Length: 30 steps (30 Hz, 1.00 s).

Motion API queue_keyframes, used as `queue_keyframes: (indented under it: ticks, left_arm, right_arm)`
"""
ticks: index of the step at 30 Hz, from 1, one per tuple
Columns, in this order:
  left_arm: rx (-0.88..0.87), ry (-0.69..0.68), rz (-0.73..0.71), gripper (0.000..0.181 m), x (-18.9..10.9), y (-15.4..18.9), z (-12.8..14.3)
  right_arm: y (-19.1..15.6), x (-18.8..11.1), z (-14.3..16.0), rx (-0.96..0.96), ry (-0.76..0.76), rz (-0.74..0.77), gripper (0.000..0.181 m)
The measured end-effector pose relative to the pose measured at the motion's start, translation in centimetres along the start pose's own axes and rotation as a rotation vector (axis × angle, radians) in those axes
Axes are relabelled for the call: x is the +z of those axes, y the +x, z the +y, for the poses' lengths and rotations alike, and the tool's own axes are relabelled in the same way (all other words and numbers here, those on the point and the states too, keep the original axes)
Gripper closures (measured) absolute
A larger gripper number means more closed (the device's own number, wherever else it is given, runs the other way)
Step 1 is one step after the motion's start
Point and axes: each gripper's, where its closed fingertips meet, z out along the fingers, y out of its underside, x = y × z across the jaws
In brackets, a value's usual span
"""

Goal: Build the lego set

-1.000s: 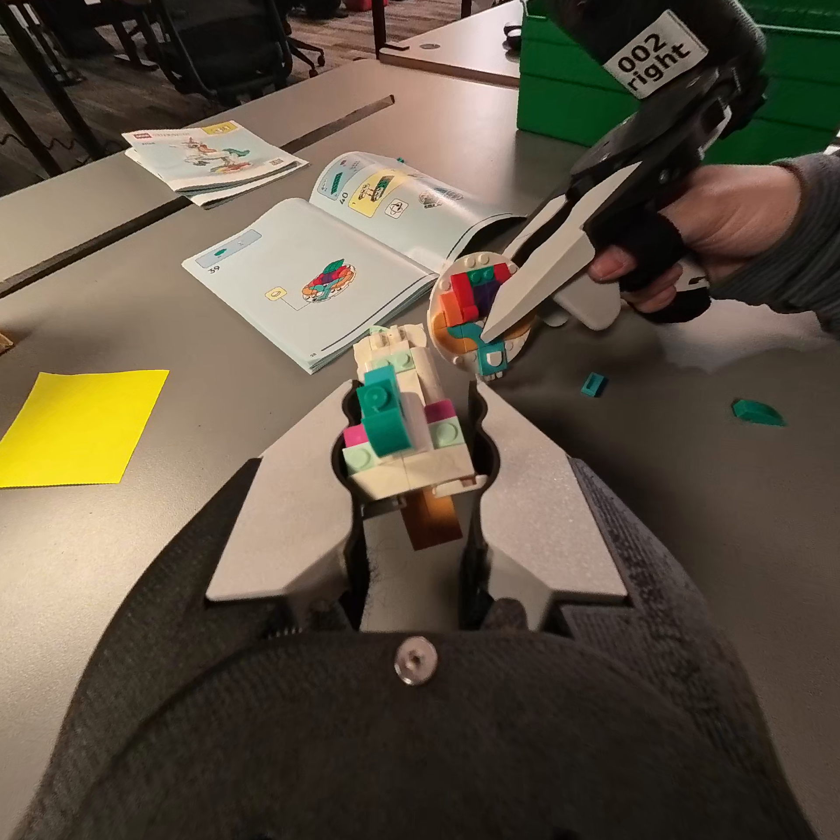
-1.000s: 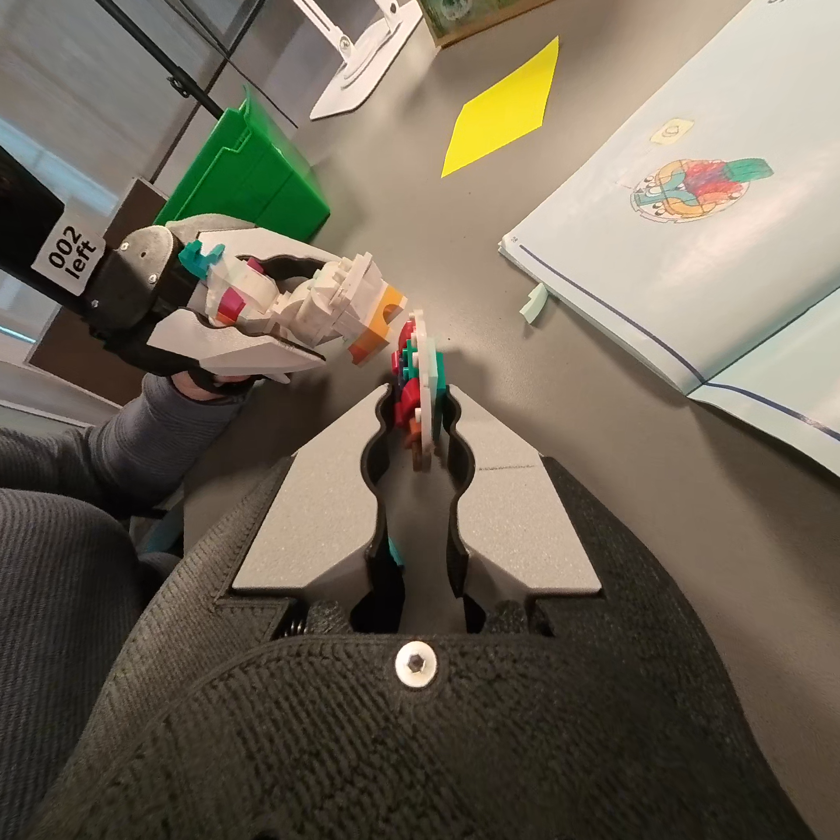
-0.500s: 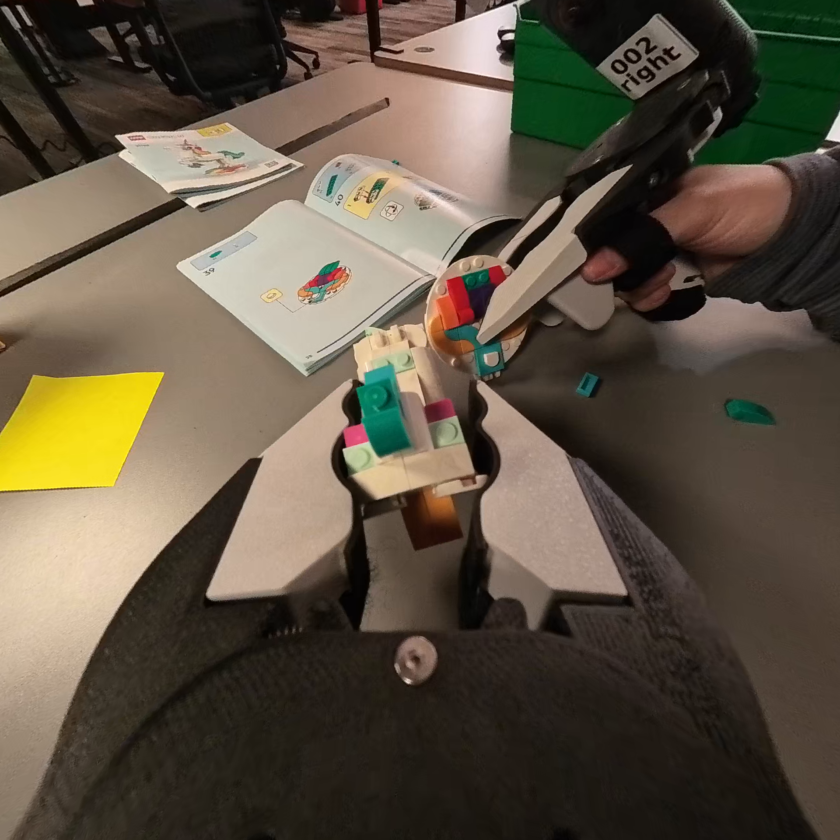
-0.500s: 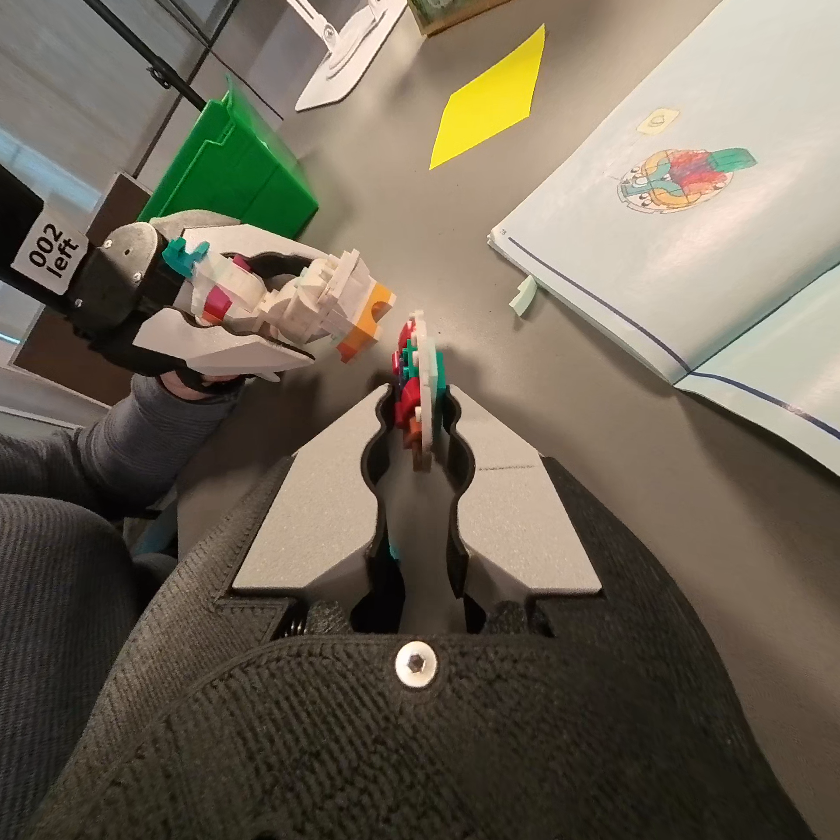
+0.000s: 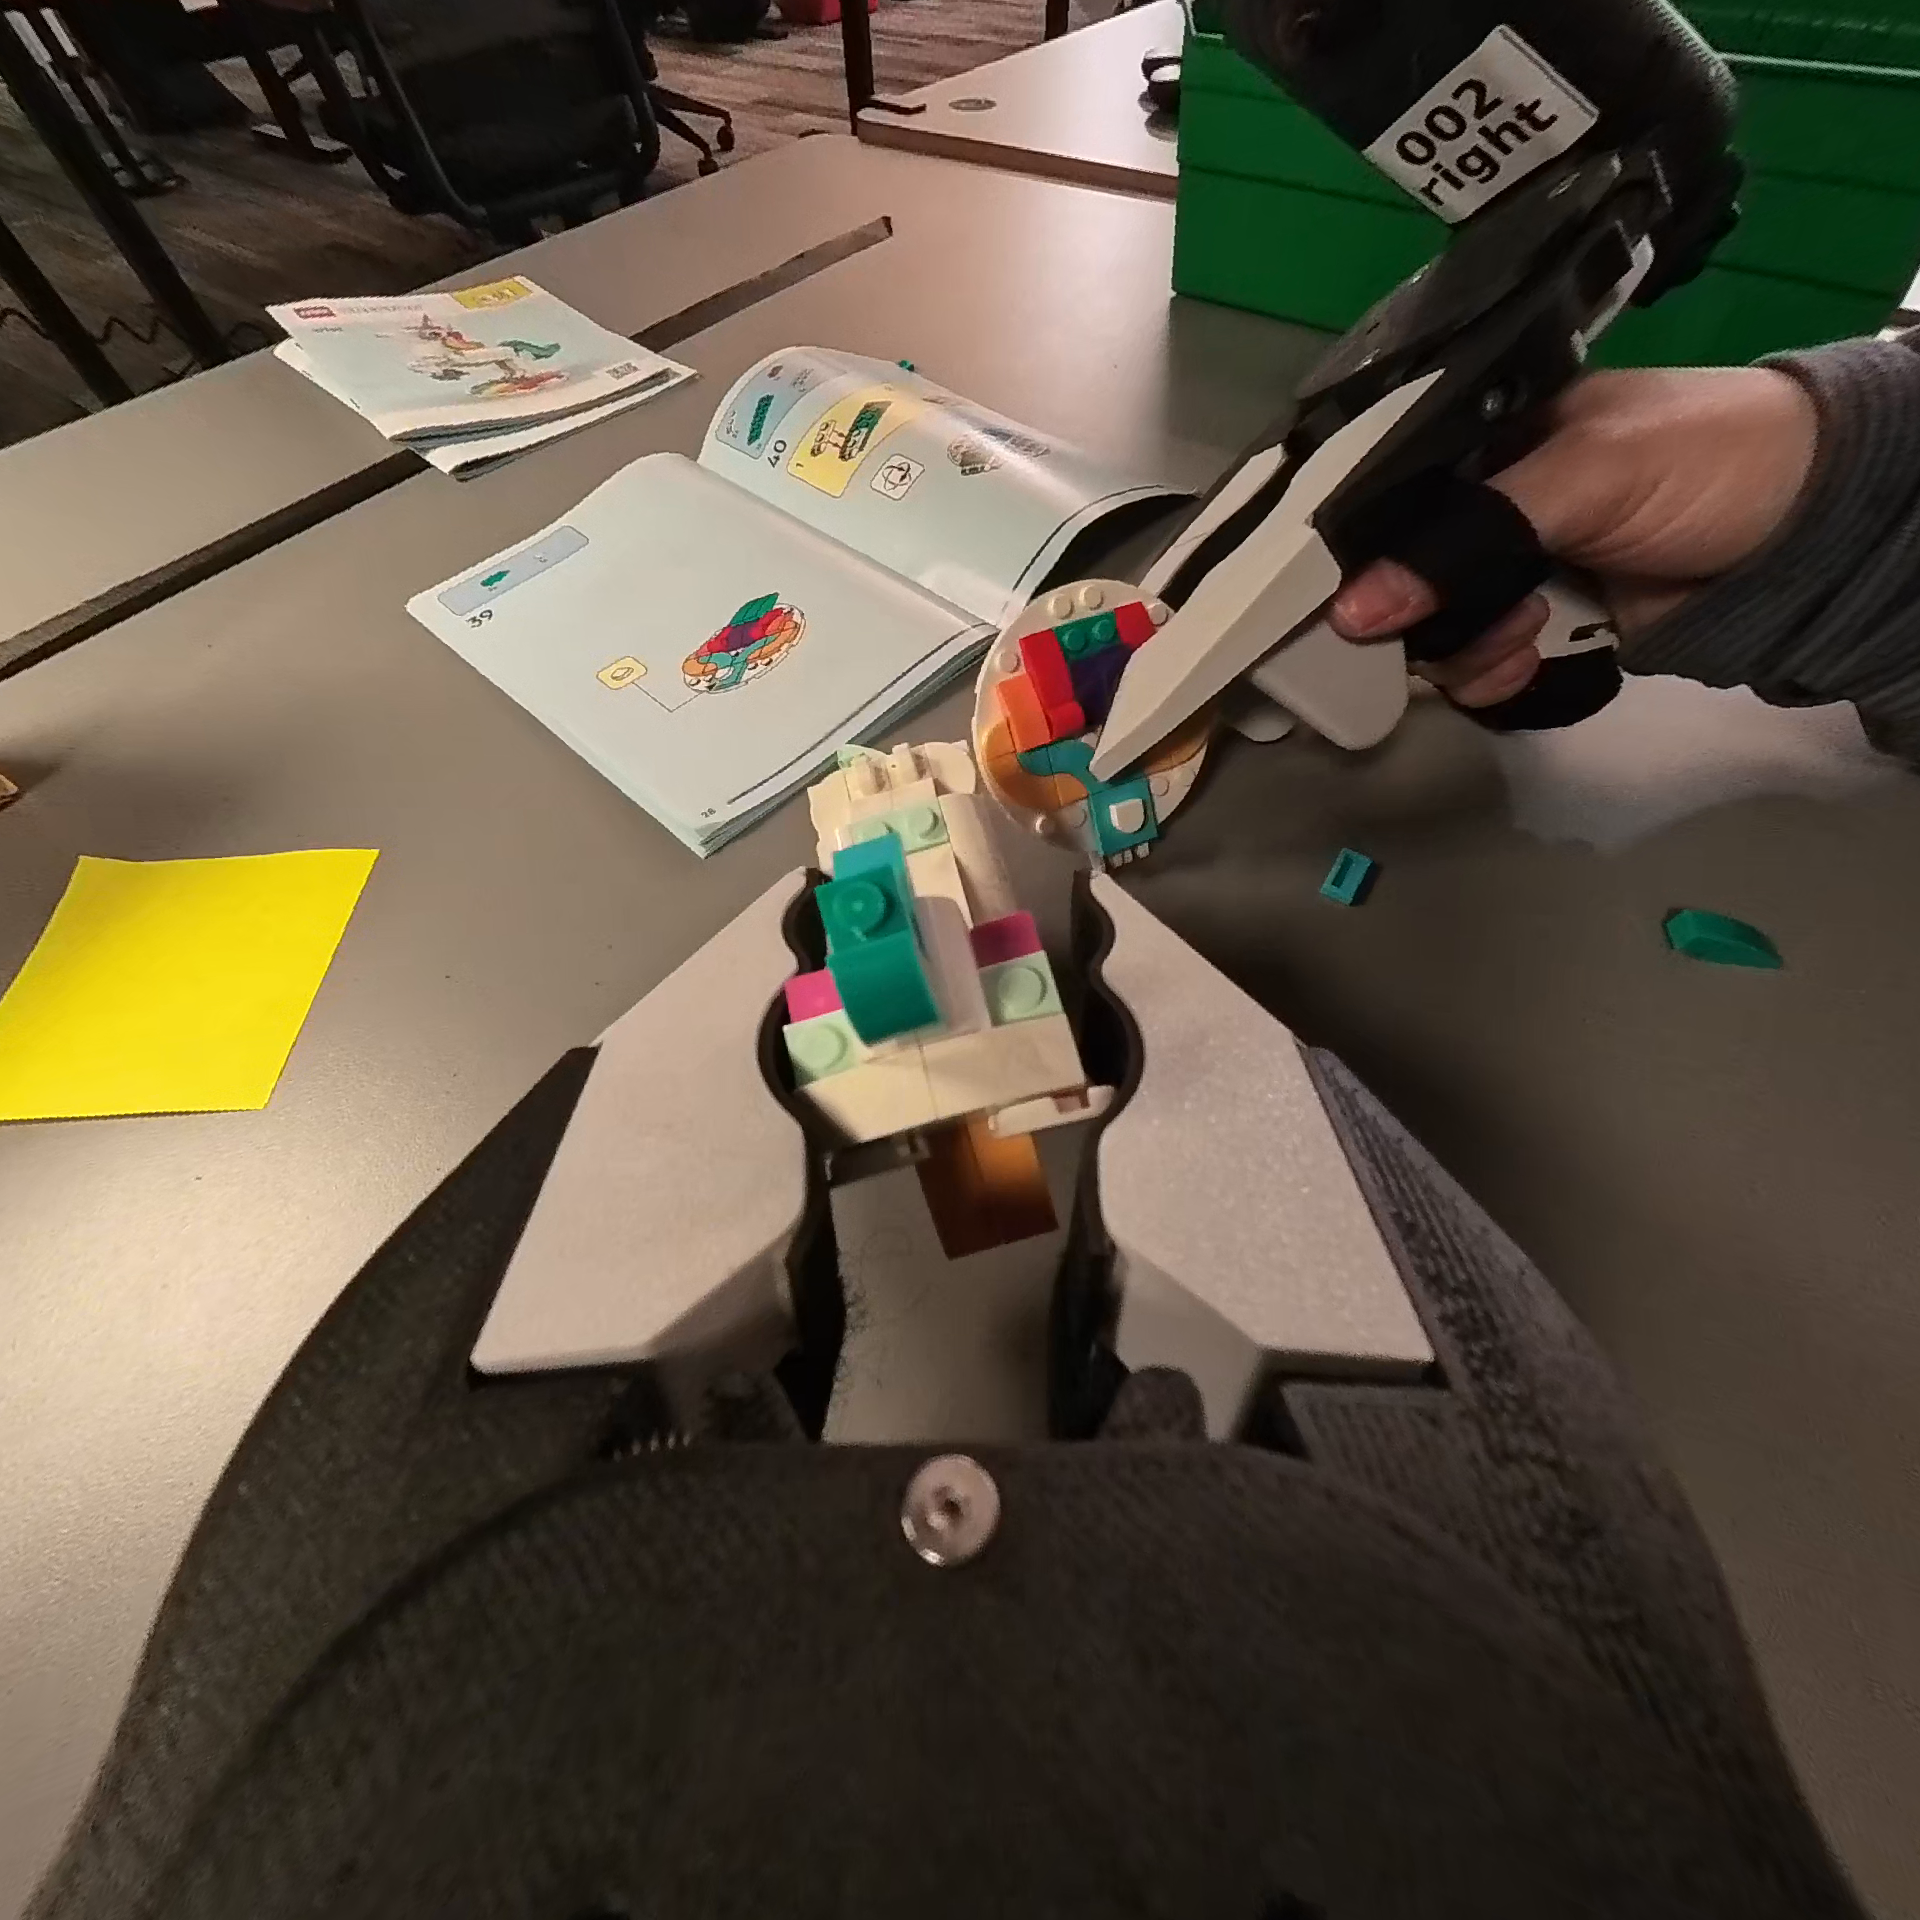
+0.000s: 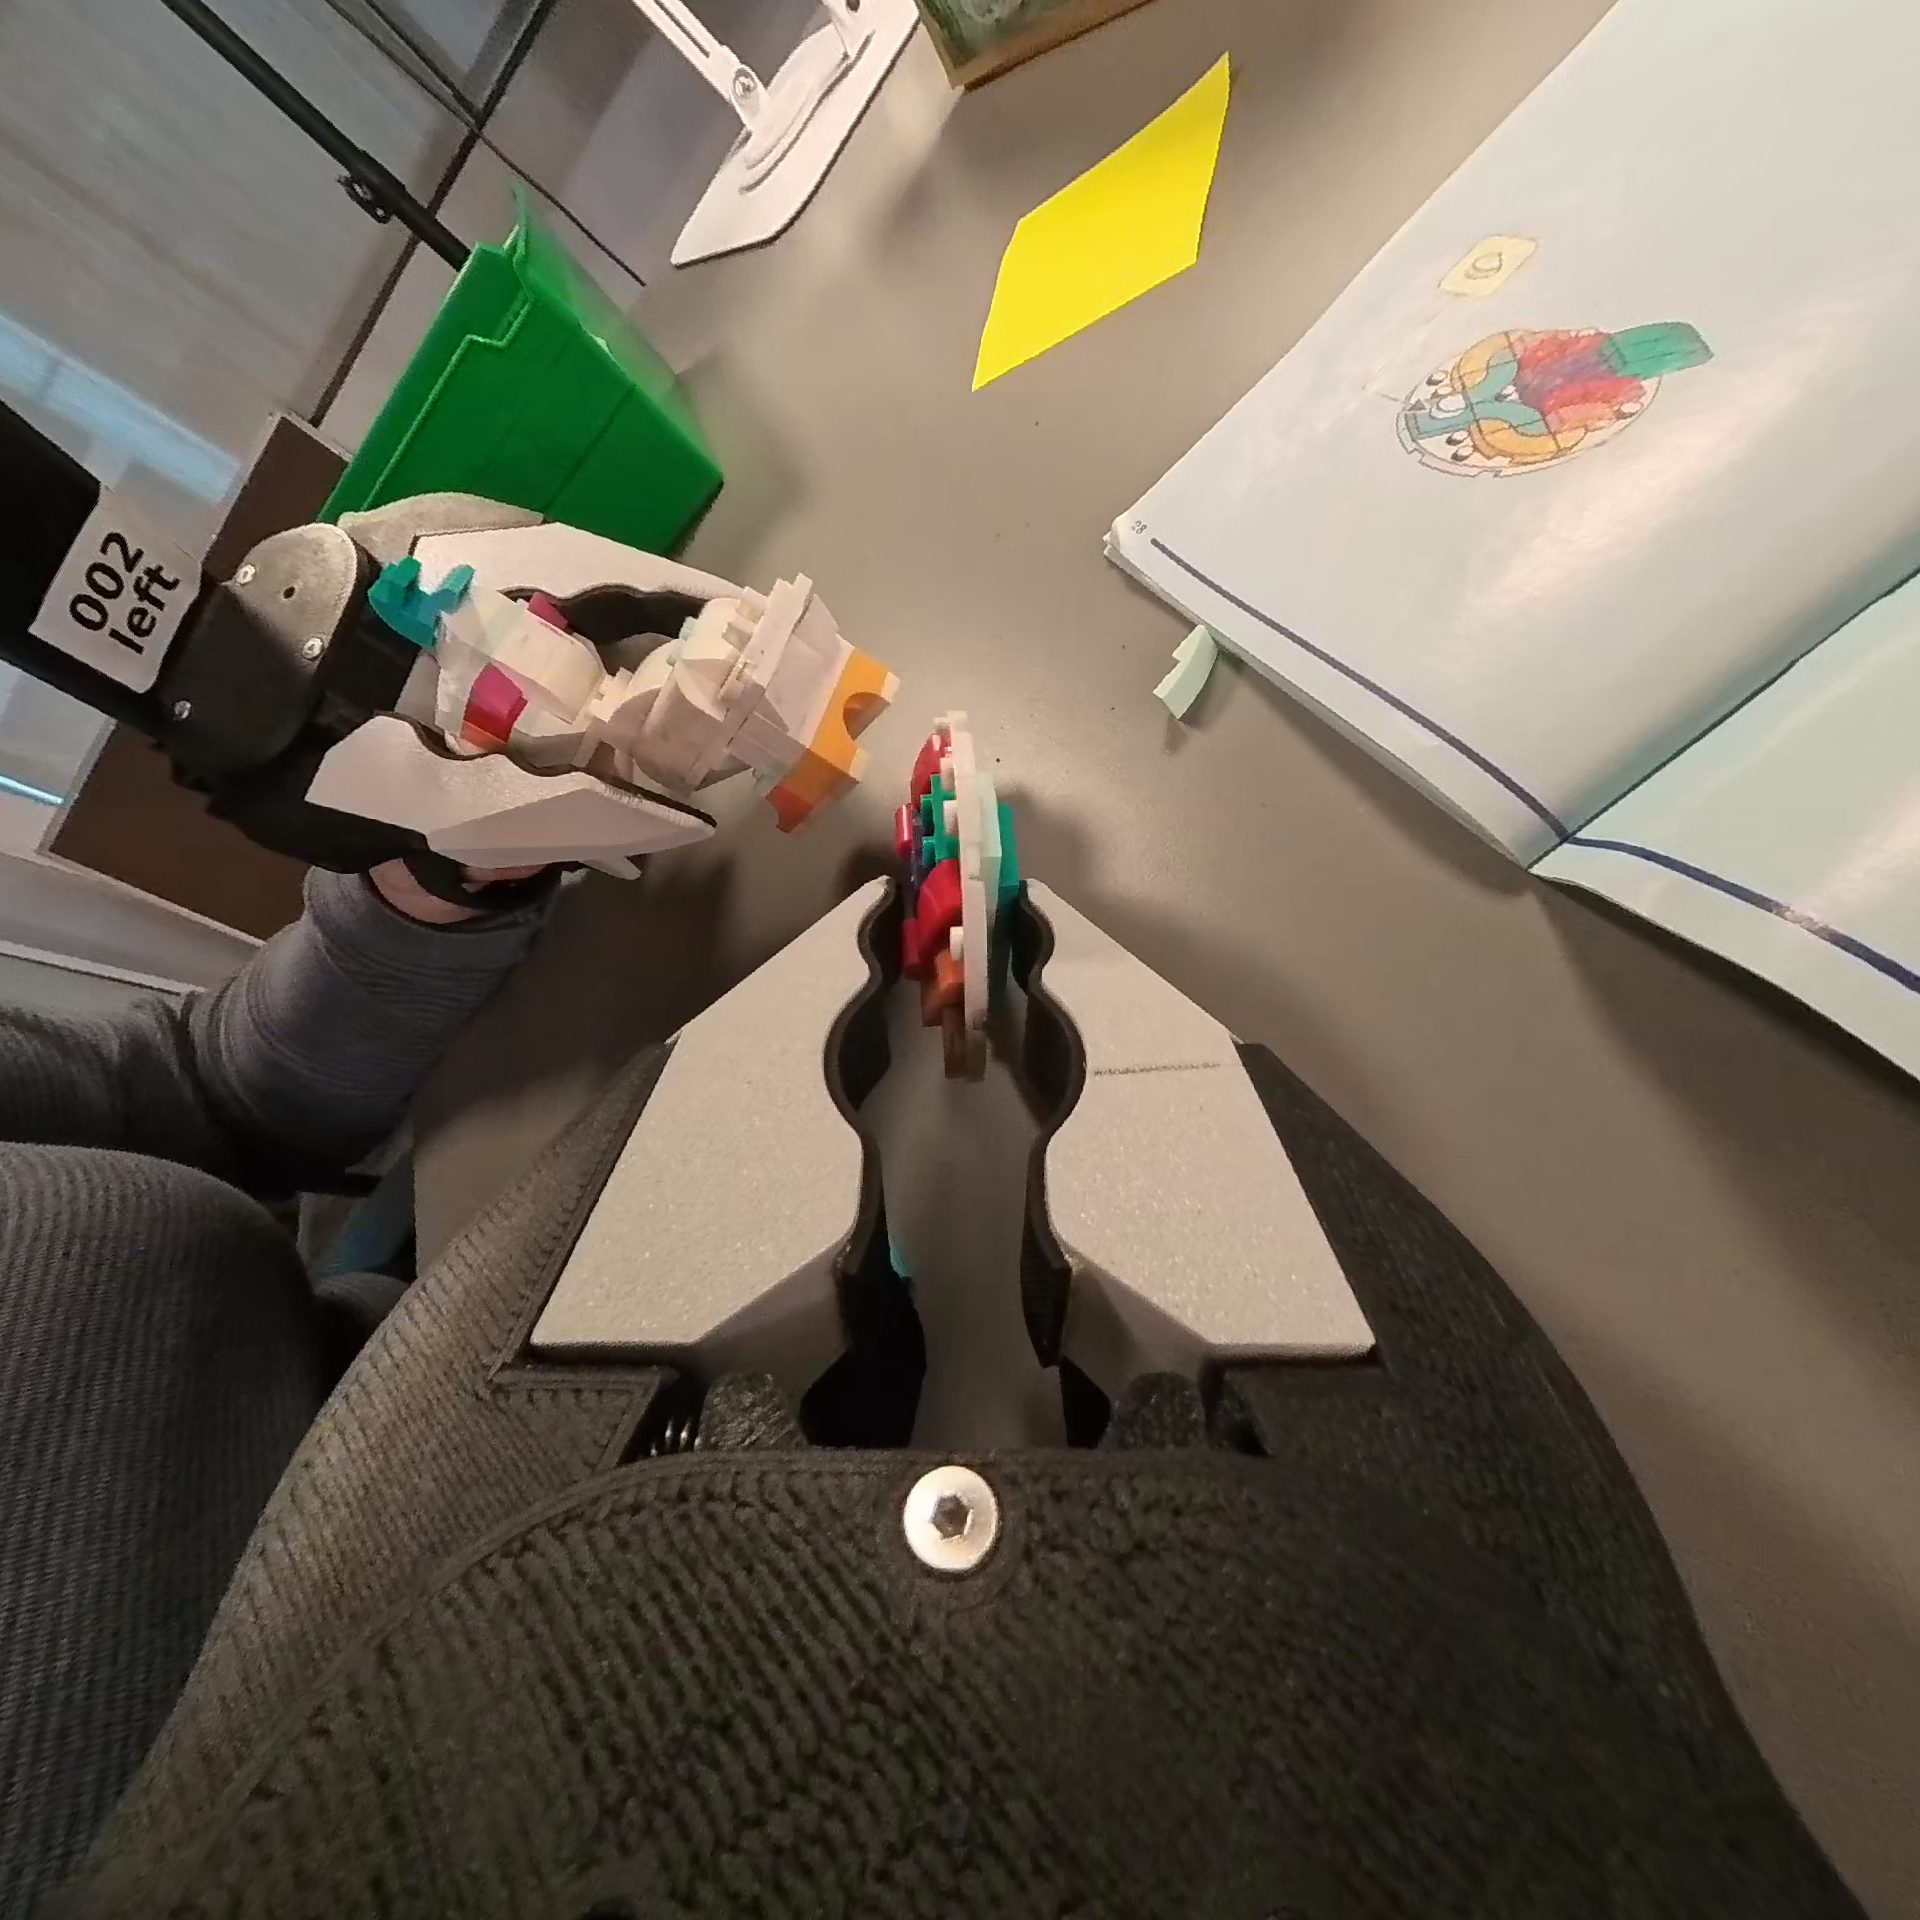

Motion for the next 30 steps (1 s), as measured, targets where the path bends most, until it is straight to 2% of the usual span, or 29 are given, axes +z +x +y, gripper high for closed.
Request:
queue_keyframes:
  ticks: [7, 18, 24, 30]
  left_arm:
    - [-0.007, -0.001, -0.001, 0.135, 0.0, -0.1, 0.0]
    - [-0.035, -0.039, -0.003, 0.135, 0.0, 0.1, 0.3]
    - [-0.073, -0.164, -0.061, 0.135, -0.1, -0.6, 1.4]
    - [-0.038, -0.311, -0.094, 0.135, 0.0, -1.3, 2.6]
  right_arm:
    - [0.9, -0.4, -0.3, 0.038, 0.026, 0.041, 0.158]
    - [2.2, -0.7, -0.1, -0.007, 0.000, 0.141, 0.153]
    - [3.4, -1.4, -0.7, -0.049, 0.025, 0.238, 0.143]
    - [4.0, -2.9, -3.2, -0.156, 0.161, 0.339, 0.134]
